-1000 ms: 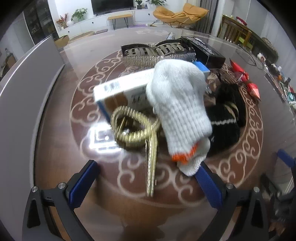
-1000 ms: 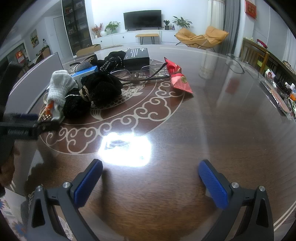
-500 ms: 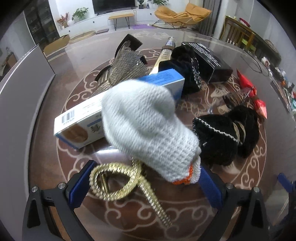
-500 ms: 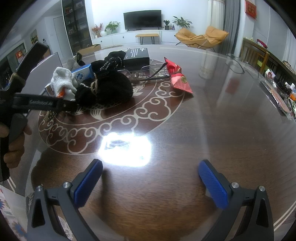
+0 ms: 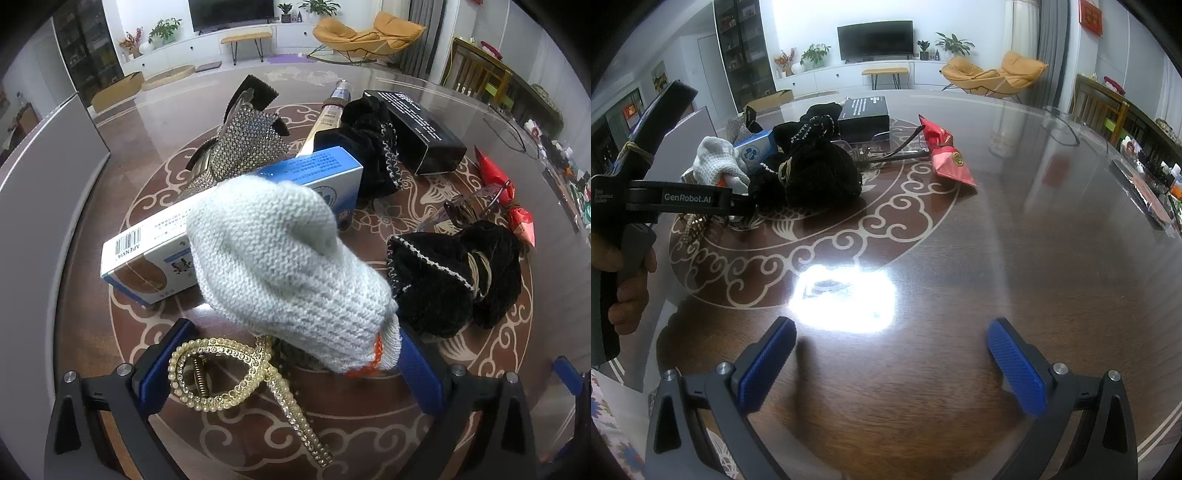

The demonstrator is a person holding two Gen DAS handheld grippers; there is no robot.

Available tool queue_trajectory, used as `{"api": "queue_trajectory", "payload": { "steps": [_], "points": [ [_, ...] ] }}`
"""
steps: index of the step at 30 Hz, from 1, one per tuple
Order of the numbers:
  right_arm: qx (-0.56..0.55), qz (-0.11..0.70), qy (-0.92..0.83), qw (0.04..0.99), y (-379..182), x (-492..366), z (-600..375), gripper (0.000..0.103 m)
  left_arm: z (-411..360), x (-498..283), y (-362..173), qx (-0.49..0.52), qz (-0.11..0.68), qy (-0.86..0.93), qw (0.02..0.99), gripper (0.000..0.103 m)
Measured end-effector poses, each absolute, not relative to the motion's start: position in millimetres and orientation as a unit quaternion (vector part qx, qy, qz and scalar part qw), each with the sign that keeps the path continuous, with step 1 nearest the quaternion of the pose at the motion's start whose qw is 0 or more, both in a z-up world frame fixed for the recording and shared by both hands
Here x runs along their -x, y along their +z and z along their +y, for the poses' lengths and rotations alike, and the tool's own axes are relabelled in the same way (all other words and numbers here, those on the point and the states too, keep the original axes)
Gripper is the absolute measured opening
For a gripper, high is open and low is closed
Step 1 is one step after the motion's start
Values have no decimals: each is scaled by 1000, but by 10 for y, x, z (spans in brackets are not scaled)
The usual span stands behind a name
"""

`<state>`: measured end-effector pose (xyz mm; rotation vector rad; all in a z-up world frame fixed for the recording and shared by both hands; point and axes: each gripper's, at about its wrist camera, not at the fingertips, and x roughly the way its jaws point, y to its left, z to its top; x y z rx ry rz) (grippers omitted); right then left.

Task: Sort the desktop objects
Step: 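Move the left tool into the pile and close on the gold beaded chain, then lift the gold chain with the left tool out of the pile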

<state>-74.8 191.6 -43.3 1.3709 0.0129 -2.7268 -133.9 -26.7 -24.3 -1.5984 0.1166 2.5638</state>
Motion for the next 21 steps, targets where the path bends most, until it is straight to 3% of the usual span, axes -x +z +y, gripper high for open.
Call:
{"api": "queue_trajectory", "payload": {
  "steps": [14, 21],
  "points": [
    [-449, 4, -893, 45, -431, 744, 1920, 103, -286, 1176, -160, 513, 38, 856, 58, 67],
    [-449, 4, -893, 45, -431, 744, 1919, 103, -317, 1103, -140, 513, 34, 856, 51, 65]
  ]
}}
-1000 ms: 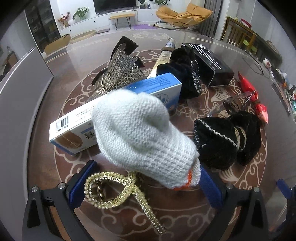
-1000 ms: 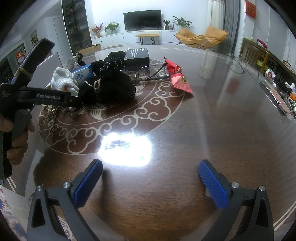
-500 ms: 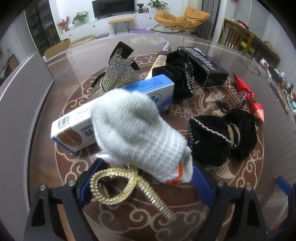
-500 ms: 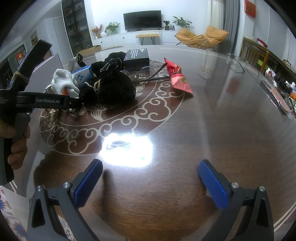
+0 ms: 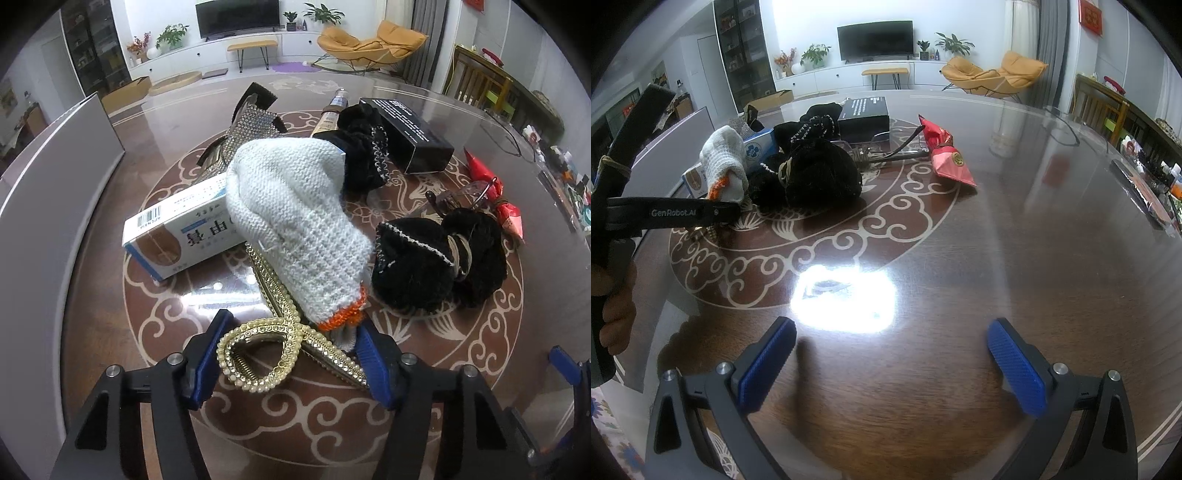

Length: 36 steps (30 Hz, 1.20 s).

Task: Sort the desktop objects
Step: 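Lift the gold chain with the left tool out of the pile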

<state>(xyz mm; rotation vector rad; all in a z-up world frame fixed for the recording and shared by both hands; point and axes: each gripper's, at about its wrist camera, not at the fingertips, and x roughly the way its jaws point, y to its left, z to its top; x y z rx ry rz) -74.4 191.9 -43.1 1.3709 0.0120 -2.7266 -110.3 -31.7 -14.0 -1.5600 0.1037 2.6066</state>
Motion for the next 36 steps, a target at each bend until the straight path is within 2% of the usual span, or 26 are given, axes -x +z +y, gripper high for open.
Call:
{"api": "queue_trajectory", "payload": {
  "steps": [36],
  "points": [
    [-449, 4, -892, 45, -427, 744, 1924, 103, -847, 167, -169, 480, 8, 877, 11, 65]
  ]
}}
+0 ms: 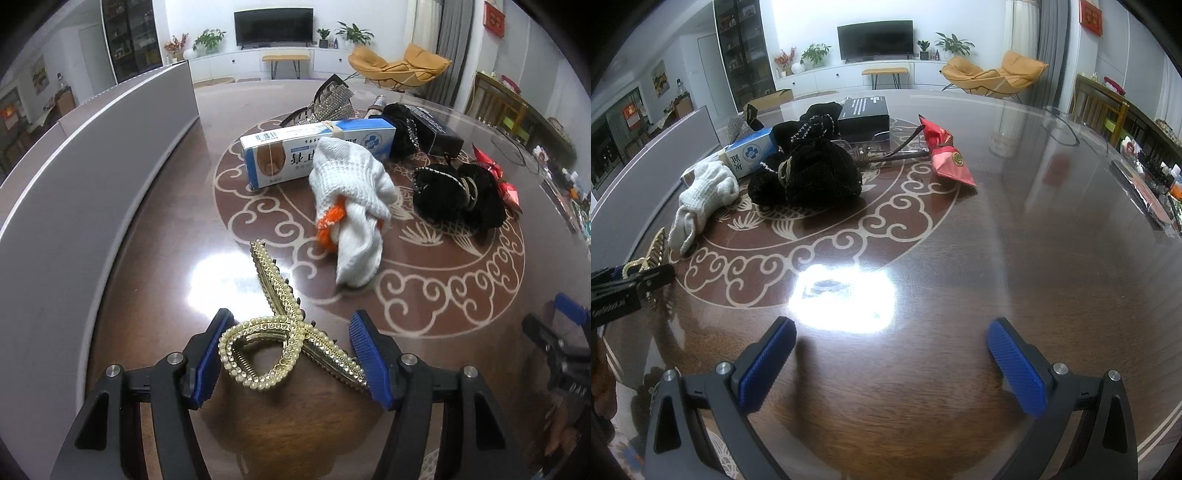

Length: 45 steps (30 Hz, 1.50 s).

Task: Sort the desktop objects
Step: 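Lift the gold chain with the left tool out of the pile, then grasp the white knit glove with the right tool while the left tool holds the chain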

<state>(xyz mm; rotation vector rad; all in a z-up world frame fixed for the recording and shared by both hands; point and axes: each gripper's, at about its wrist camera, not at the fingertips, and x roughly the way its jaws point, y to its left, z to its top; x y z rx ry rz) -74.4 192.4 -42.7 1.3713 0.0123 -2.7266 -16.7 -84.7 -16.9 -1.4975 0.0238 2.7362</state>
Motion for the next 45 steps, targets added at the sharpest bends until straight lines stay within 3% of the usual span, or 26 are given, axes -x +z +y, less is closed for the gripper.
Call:
{"api": "queue_trajectory", "payload": {
  "steps": [3, 5, 11, 45],
  "points": [
    [-449, 6, -892, 44, -433, 736, 1924, 103, -847, 155, -185, 477, 15, 879, 20, 71],
    [-450, 7, -892, 43, -434, 738, 1920, 103, -861, 168, -209, 481, 14, 876, 25, 86],
    [-451, 11, -892, 41, -439, 733, 1918, 103, -872, 132, -228, 472, 23, 881, 40, 97],
    [-454, 24, -890, 36, -453, 725, 1896, 103, -1108, 113, -259, 474, 3, 880, -5, 103]
  ]
}}
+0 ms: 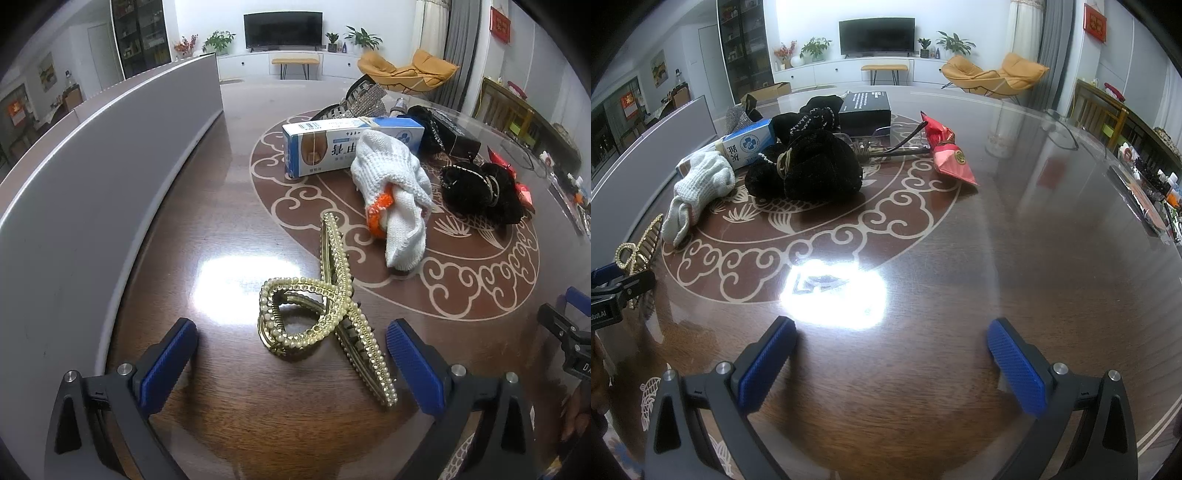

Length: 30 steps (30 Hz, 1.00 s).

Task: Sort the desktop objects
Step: 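Grasp the white knit glove with the right tool while the left tool holds the chain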

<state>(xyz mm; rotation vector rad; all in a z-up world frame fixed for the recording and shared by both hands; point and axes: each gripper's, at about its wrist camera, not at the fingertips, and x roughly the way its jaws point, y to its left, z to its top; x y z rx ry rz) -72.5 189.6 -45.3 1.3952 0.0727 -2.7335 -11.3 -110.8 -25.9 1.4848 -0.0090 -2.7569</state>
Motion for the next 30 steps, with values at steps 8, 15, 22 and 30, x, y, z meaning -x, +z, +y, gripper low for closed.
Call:
{"api": "queue_trajectory", "payload": {
  "steps": [8, 15, 22, 30],
  "points": [
    [-450, 34, -890, 61, -427, 662, 1728, 103, -1115, 98, -261, -471, -3, -882, 2, 103],
    [-405, 40, -897, 171, -138, 707, 1063, 103, -1095, 90, -266, -463, -2, -886, 8, 103],
    [-444, 11, -862, 242, -12, 1483, 428, 103, -1081, 90, -269, -460, -1, -888, 10, 103],
    [-488, 54, -847, 206, -348, 1724, 226, 76, -1084, 87, -271, -460, -1, -888, 10, 103]
  ]
}}
